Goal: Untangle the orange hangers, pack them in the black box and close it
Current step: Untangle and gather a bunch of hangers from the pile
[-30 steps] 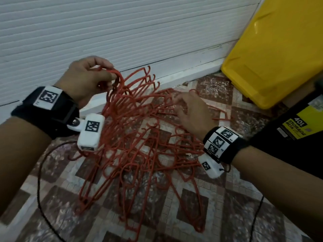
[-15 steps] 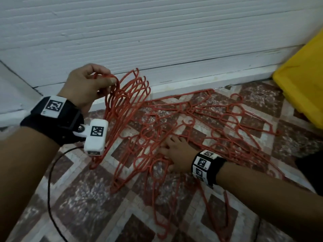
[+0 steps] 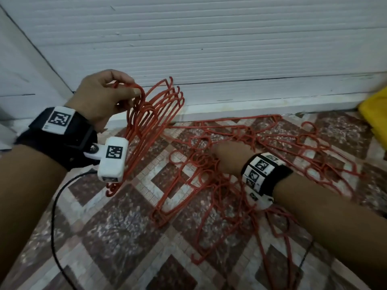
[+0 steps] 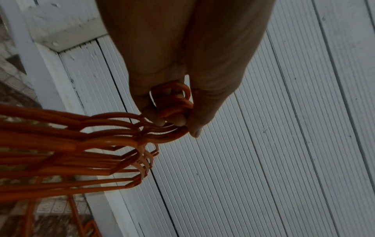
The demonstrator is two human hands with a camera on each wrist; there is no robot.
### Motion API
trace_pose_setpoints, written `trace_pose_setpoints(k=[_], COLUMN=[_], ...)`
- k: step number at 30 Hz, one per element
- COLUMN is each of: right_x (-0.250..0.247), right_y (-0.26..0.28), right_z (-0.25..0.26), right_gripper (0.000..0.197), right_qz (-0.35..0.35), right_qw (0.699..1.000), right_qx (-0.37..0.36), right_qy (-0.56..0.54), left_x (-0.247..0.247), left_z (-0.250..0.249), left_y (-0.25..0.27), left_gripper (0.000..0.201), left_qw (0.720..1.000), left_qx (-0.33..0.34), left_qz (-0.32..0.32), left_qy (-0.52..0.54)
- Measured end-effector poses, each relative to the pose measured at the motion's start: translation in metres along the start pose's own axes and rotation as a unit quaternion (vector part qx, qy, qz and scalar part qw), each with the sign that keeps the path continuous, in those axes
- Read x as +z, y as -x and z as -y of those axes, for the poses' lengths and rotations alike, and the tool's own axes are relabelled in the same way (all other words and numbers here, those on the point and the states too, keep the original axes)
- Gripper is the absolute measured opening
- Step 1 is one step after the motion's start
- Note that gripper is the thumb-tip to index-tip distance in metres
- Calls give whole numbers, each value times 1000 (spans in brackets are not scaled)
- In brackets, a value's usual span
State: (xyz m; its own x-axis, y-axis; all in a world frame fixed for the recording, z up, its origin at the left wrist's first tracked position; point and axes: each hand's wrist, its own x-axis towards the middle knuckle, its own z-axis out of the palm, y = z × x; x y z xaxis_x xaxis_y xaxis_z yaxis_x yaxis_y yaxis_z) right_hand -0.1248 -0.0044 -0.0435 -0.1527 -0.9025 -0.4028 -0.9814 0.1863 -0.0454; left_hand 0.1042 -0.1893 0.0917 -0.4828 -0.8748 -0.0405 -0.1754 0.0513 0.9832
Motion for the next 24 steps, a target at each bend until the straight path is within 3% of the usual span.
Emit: trace_pose_setpoints(k=[4,7,9,11,13,15,17,20,24], right_x=[19,41,38,26,16,13,17,27,24], right_y=[-44,-67,-78,-81,-82,-81,-85,-88,-88], right_z=[54,55,47,43,40,32,17,-5,-18], right_gripper=[58,77,70,48,27,24,44,81,85], right_qz=[24,39,52,53,28,-5,-28,33,27], right_qw=[1000,998,998,999,1000,1000,1000,997,996], right_qx=[-9,-14,-10,-10,-9,1,2,-32,-55], right_qy=[10,39,14,-10,-11,-8,8,68,69], left_x=[-16,-25,-31,-37,-41,-43,-43,-40,-35], left_z=[1,2,2,3,3,4,6,9,13], left_y=[8,15,17,19,19,19,19,19,18], left_gripper=[24,23,23,23,22,21,21,22,19], left_qw=[1000,1000,999,999,999,999,999,999,998], left_qx=[-10,-15,-16,-17,-21,-25,-26,-33,-47], left_qz=[-19,-25,-30,-37,-39,-37,-36,-34,-36], left_qy=[6,-3,-11,-14,-10,-7,-10,-7,2])
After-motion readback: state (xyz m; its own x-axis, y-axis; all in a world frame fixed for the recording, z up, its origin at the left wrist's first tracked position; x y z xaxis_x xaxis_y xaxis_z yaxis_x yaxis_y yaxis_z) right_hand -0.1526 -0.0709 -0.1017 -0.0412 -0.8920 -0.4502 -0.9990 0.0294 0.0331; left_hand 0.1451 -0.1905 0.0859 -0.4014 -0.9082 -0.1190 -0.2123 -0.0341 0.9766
